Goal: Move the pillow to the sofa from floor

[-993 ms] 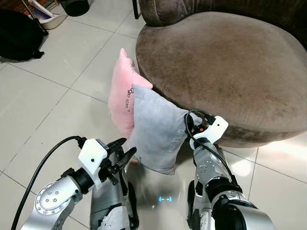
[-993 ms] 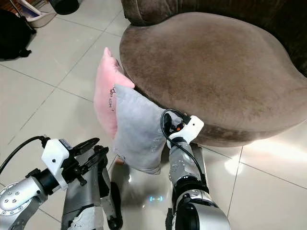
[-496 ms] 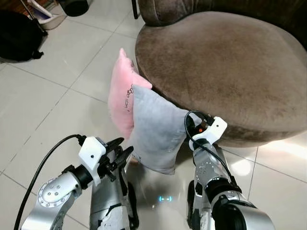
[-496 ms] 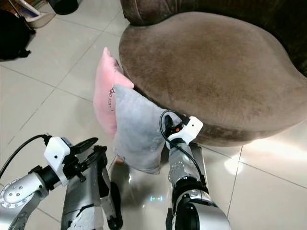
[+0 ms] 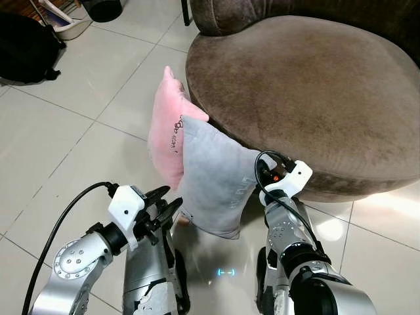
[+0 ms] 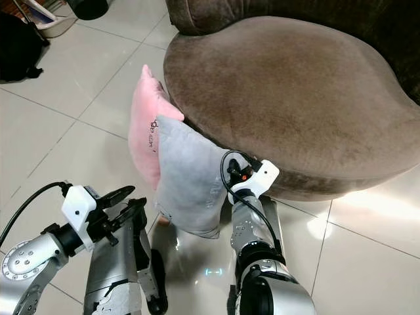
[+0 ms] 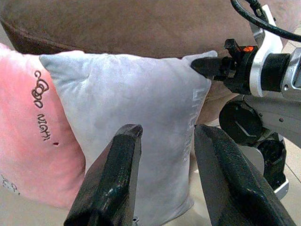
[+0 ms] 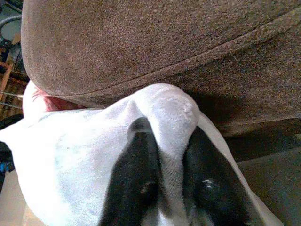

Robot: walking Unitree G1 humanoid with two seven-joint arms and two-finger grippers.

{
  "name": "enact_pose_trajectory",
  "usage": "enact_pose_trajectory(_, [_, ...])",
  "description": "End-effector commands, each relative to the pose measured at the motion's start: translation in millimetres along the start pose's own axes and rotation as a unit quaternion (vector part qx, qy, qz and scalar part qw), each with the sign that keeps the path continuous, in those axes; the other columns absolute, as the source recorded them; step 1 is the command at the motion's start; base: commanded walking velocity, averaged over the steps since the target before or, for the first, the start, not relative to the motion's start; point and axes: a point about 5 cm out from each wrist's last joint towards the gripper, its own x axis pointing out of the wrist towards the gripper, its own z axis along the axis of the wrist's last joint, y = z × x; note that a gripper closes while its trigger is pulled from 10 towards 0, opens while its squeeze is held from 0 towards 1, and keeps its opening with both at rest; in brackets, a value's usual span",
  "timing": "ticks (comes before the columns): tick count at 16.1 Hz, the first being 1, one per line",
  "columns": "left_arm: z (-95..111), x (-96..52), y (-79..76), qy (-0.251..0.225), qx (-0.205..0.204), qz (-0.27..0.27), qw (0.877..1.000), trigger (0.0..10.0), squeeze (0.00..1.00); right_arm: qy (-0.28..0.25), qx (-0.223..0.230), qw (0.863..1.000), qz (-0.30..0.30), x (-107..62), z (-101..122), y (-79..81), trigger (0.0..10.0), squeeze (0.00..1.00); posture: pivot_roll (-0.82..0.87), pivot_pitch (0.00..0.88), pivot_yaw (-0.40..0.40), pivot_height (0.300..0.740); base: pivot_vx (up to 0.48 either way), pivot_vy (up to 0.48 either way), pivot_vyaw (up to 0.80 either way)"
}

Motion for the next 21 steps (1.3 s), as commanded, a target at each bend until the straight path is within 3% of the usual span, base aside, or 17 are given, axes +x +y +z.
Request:
enact_pose_trajectory(1, [-8,-3.9,-0.7,0.015,-0.003,0.000,1.000,10.0,0.00,0.014,0.019,1.000,0.018,0.5,-13,15.9,0.0,0.00,0.16,0.253,0.086,0.469,0.000,0.000,0.00])
enact_pose_trajectory(7, [-12,11.3,3.7,0.002,-0.001,0.011,1.000,10.0,0.00,0.028,0.025,0.997,0.070,6.3,-8,27.2,0.0,0.00,0.15,0.198,0.050,0.469,0.000,0.000,0.00])
enact_pose_trajectory(10, [-10,18.4,4.6,-0.017,-0.003,0.009,1.000,10.0,0.00,0.029,0.043,0.986,0.161,5.5,-2,53.8,0.0,0.00,0.12,0.136,0.032,0.469,0.000,0.000,0.00])
enact_pose_trajectory(12, [0,19.8,5.3,-0.048,-0.006,0.023,0.999,10.0,0.00,-0.018,0.086,0.972,0.218,2.0,26,84.3,0.0,0.00,0.09,0.100,0.022,0.469,0.000,0.000,0.00])
enact_pose_trajectory(15, [28,29.7,3.2,-0.116,-0.007,0.038,0.993,10.0,0.00,-0.106,0.107,0.948,0.281,-7.9,94,128.6,0.0,0.00,0.04,0.034,0.019,0.469,0.000,0.000,0.00])
enact_pose_trajectory(17, [49,41.7,0.1,-0.156,-0.003,0.029,0.987,10.0,0.00,-0.172,0.122,0.940,0.270,-12.9,138,135.1,0.0,0.00,0.02,0.000,0.014,0.469,0.000,0.000,0.00])
enact_pose_trajectory(19, [73,57.0,0.7,-0.187,0.008,0.040,0.981,10.0,0.00,-0.258,0.092,0.934,0.230,-23.3,193,132.3,0.0,0.00,0.01,0.000,0.026,0.469,0.000,0.000,0.00])
enact_pose_trajectory(21, [76,64.4,4.1,-0.173,0.009,0.064,0.983,10.0,0.00,-0.330,0.057,0.924,0.184,-33.6,233,127.0,0.0,0.00,-0.02,0.000,0.045,0.469,0.000,0.000,0.00])
